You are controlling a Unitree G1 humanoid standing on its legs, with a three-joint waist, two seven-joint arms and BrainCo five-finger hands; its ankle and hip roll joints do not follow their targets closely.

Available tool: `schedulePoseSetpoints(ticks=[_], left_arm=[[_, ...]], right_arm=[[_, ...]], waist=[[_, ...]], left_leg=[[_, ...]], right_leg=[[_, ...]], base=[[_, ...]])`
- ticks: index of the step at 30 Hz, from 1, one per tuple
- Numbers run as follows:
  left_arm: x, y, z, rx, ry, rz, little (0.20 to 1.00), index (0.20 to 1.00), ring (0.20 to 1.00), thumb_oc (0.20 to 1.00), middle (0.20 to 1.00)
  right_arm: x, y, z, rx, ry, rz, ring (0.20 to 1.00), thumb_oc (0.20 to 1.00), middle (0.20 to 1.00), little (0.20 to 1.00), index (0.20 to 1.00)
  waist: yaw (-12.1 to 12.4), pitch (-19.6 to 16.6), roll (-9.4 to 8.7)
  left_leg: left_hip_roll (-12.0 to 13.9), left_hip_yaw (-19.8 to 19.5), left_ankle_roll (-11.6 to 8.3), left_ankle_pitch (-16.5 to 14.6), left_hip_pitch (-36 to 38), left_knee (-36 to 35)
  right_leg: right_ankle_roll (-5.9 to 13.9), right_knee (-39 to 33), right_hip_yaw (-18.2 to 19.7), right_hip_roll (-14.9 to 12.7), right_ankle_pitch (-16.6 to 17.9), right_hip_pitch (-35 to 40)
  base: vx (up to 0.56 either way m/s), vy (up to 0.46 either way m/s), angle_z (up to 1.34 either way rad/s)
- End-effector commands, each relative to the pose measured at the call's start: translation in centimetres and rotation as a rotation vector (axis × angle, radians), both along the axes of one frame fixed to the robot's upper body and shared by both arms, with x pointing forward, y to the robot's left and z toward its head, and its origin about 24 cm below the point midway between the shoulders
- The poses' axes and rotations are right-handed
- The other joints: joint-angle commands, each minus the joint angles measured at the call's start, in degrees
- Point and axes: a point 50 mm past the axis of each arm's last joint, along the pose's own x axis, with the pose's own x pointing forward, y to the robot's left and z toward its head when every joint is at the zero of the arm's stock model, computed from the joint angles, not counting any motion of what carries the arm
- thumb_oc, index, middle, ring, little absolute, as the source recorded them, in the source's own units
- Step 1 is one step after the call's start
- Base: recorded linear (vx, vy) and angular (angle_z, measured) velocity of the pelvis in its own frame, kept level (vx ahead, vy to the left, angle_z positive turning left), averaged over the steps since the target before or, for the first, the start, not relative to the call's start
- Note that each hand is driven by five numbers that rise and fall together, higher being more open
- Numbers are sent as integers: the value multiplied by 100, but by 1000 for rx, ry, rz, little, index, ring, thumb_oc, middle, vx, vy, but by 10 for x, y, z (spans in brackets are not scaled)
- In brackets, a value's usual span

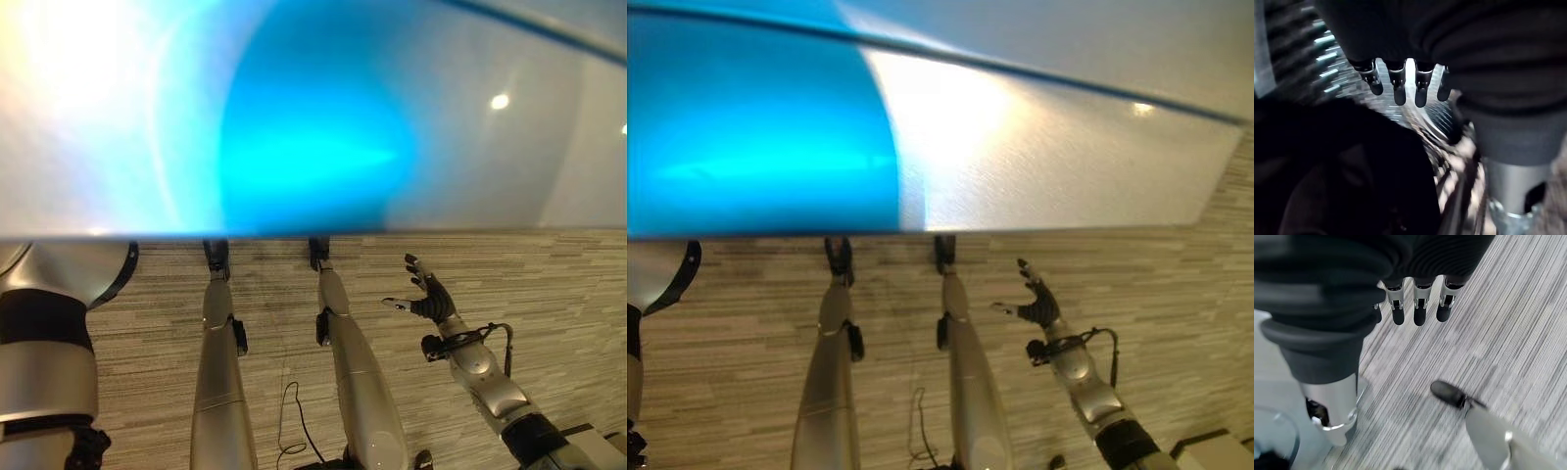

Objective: Grab the laundry basket,head to the washer,open it,put in the laundry and shut it.

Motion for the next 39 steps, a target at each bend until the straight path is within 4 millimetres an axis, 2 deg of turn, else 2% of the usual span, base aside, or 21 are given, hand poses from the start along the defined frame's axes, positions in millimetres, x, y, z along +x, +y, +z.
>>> schedulePoseSetpoints(ticks=[1, 2, 4, 7, 9, 10, 13, 14, 18, 26, 31, 35, 36, 39], left_arm=[[-27, -19, 64, 250, -297, 143, 1000, 1000, 1000, 1000, 1000], [-26, -16, 56, 298, -311, 181, 1000, 1000, 1000, 1000, 1000], [-23, -17, 37, 285, -353, 169, 1000, 1000, 1000, 1000, 1000], [-29, -6, 4, 183, -433, 118, 1000, 1000, 1000, 1000, 1000], [-37, 5, -28, 109, -450, 87, 1000, 1000, 1000, 1000, 1000], [-38, 7, -30, 105, -445, 92, 1000, 1000, 1000, 1000, 1000], [-53, 18, -84, 7, -427, 70, 1000, 1000, 1000, 1000, 1000], [-62, 19, -110, -43, -416, 59, 1000, 1000, 1000, 1000, 1000], [-78, 14, -153, -117, -354, 9, 1000, 1000, 1000, 1000, 1000], [-112, 13, -242, -254, -49, -78, 1000, 1000, 1000, 1000, 1000], [-132, 0, -299, -388, 229, -179, 1000, 1000, 1000, 1000, 1000], [-143, -12, -325, -452, 376, -255, 1000, 1000, 1000, 1000, 1000], [-145, -24, -336, -484, 448, -309, 1000, 1000, 1000, 1000, 1000], [-148, -39, -351, -514, 544, -373, 1000, 1000, 1000, 1000, 1000]], right_arm=[[-4, -4, -10, 35, 19, -16, 1000, 1000, 1000, 1000, 1000], [-1, 3, -11, 40, 16, -6, 1000, 1000, 1000, 1000, 1000], [6, 14, -9, 65, -1, 1, 1000, 1000, 1000, 1000, 1000], [13, 32, -8, 104, -11, 9, 1000, 1000, 1000, 1000, 1000], [14, 39, -9, 108, -10, 8, 1000, 1000, 1000, 1000, 1000], [14, 38, -10, 102, -7, 11, 1000, 1000, 1000, 1000, 1000], [10, 43, -17, 88, 22, 8, 1000, 1000, 1000, 1000, 1000], [8, 43, -22, 73, 44, 3, 1000, 1000, 1000, 1000, 1000], [5, 40, -35, 31, 97, -33, 1000, 1000, 1000, 1000, 1000], [0, 34, -60, -26, 230, -84, 1000, 1000, 1000, 1000, 1000], [-8, 38, -91, -109, 391, -100, 1000, 1000, 1000, 1000, 1000], [5, 56, -92, -173, 413, -84, 1000, 1000, 1000, 1000, 1000], [20, 66, -86, -220, 405, -75, 1000, 1000, 1000, 1000, 1000], [37, 80, -76, -286, 397, -55, 1000, 1000, 1000, 1000, 1000]], waist=[[-172, 188, 225], [-117, 224, 235], [7, 294, 257], [214, 396, 248], [345, 441, 211], [318, 428, 227], [460, 423, 179], [542, 398, 135], [688, 288, 137], [1093, 103, 314], [1346, 7, 479], [1582, 136, 647], [1700, 180, 707], [1867, 199, 745]], left_leg=[[134, -223, -6, -747, 728, 0], [140, -231, -2, -764, 732, 9], [129, -250, 7, -772, 765, -1], [125, -276, 8, -783, 857, -11], [121, -295, 5, -796, 931, -12], [124, -292, 4, -799, 947, -14], [119, -301, 7, -817, 1122, -59], [106, -308, 8, -822, 1222, -90], [91, -309, 28, -828, 1450, -168], [34, -304, 91, -795, 2032, -314], [-35, -352, 151, -769, 2396, -369], [-147, -411, 222, -791, 2314, -167], [-190, -413, 250, -792, 2179, -76], [-226, -449, 276, -798, 1975, 60]], right_leg=[[378, 358, 69, -191, -766, 848], [372, 376, 62, -193, -788, 855], [356, 382, 49, -195, -813, 889], [323, 411, -16, -184, -881, 990], [306, 407, -59, -175, -902, 1088], [305, 403, -56, -173, -901, 1103], [278, 369, -133, -159, -913, 1273], [272, 341, -175, -156, -891, 1384], [282, 271, -258, -173, -825, 1632], [279, 272, -382, -252, -790, 2155], [262, 334, -480, -337, -841, 2523], [249, 410, -551, -415, -835, 2565], [252, 396, -594, -445, -800, 2505], [255, 387, -631, -471, -773, 2426]], base=[[-16, -9, 5], [-12, -19, 3], [-3, -9, -2], [-4, -6, -4], [0, 0, 0], [0, 0, 0], [0, -7, 2], [1, -14, 7], [5, -8, 11], [-3, 6, 2], [1, 33, 2], [-83, 72, 18], [-125, 76, 2], [-106, 41, 4]])
